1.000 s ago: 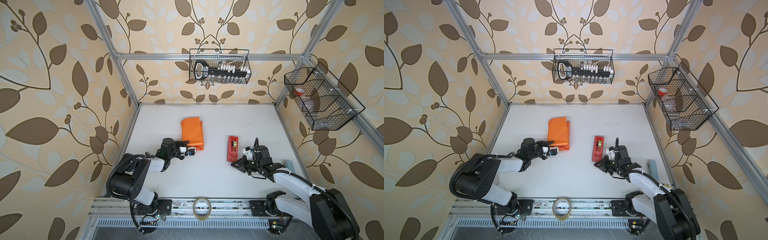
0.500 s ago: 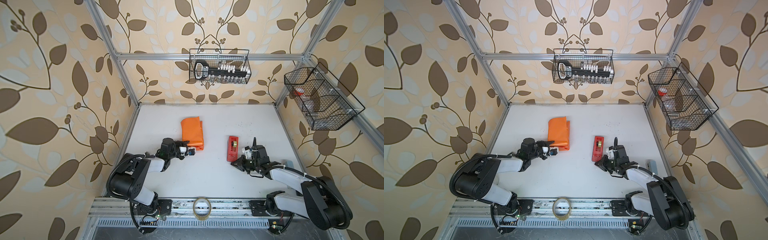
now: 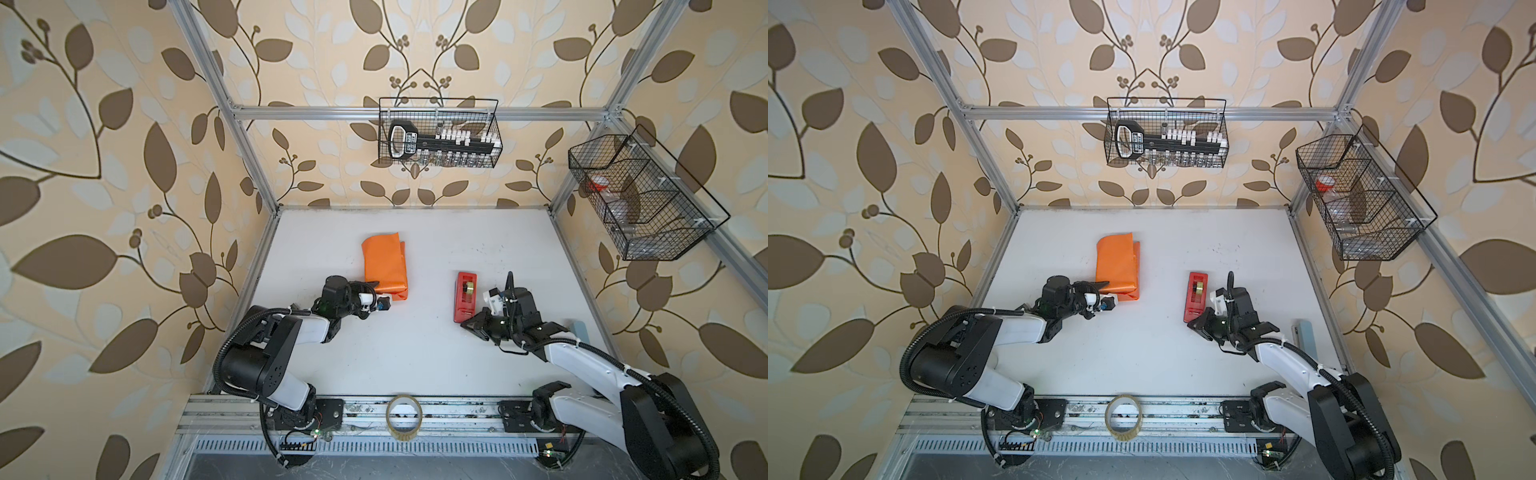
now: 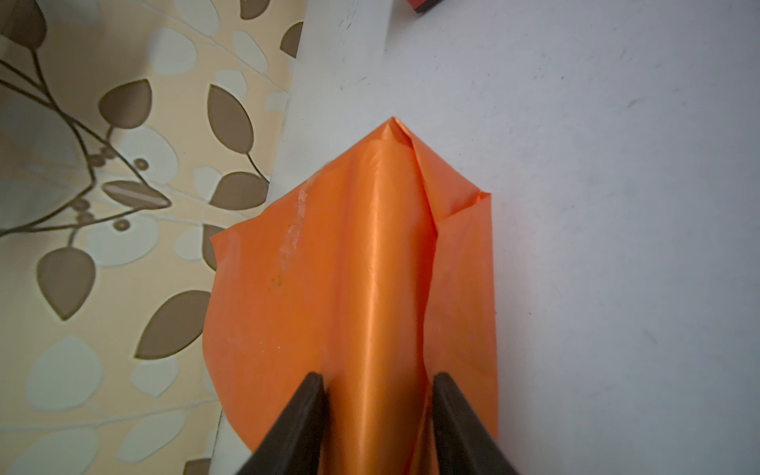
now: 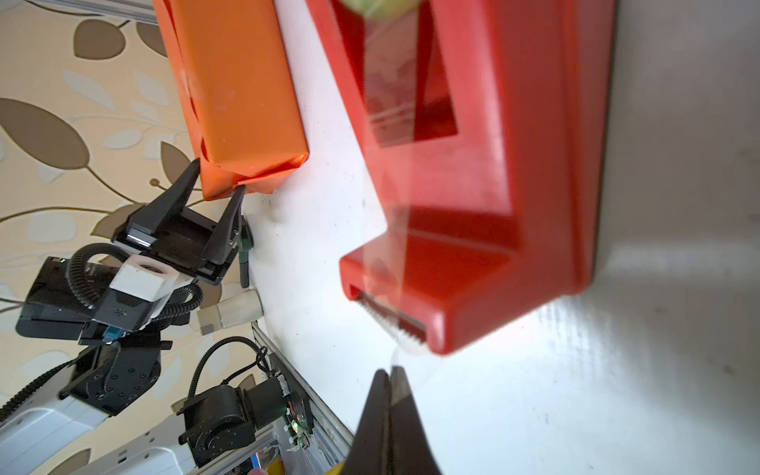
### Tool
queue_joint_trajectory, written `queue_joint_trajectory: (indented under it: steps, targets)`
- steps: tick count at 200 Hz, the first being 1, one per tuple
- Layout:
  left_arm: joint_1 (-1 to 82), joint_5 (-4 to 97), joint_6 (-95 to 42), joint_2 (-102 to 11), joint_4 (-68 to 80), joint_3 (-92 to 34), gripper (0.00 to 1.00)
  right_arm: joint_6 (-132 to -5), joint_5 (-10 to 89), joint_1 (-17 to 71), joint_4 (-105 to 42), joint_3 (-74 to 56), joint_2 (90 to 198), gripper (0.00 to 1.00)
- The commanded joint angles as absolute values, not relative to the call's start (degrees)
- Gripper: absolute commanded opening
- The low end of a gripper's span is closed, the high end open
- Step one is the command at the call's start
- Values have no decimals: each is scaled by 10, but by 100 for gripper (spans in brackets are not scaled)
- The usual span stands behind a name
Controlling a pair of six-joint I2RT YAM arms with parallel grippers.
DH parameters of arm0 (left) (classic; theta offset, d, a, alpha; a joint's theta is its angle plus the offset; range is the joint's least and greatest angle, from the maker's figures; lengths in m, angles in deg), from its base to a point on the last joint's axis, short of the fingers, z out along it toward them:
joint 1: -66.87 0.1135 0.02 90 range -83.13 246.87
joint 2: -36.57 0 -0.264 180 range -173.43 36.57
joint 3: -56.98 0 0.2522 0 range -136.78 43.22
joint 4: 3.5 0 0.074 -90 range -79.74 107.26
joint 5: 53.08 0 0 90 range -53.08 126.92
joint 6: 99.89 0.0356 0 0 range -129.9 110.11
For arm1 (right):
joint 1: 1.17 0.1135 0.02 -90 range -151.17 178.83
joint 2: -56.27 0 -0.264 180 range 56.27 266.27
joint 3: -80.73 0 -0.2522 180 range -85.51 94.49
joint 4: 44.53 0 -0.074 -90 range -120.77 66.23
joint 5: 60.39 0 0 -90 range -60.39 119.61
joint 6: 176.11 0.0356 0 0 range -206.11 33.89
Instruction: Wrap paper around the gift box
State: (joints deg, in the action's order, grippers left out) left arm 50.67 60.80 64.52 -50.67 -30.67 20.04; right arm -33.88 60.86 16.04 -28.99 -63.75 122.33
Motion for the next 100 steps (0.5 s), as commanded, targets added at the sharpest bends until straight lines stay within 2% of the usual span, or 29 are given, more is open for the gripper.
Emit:
queue_joint_trajectory:
  steps: [1, 15, 28, 53, 100]
  targets:
    - [499, 612, 638, -524, -254, 206, 44, -351, 577, 153, -309, -661, 1272, 0]
    - [499, 612, 638, -524, -256, 207, 44, -364, 565, 125, -331, -694, 1308, 0]
    - [499, 611, 639, -524, -252, 207, 44, -372, 580, 134, -335, -688, 1320, 0]
    - [499, 612, 638, -525, -258, 211, 44, -377, 578, 195, -268, -623, 1263, 0]
    - [499, 614, 633, -531, -254, 203, 44, -379, 631, 235, -225, -577, 1221, 0]
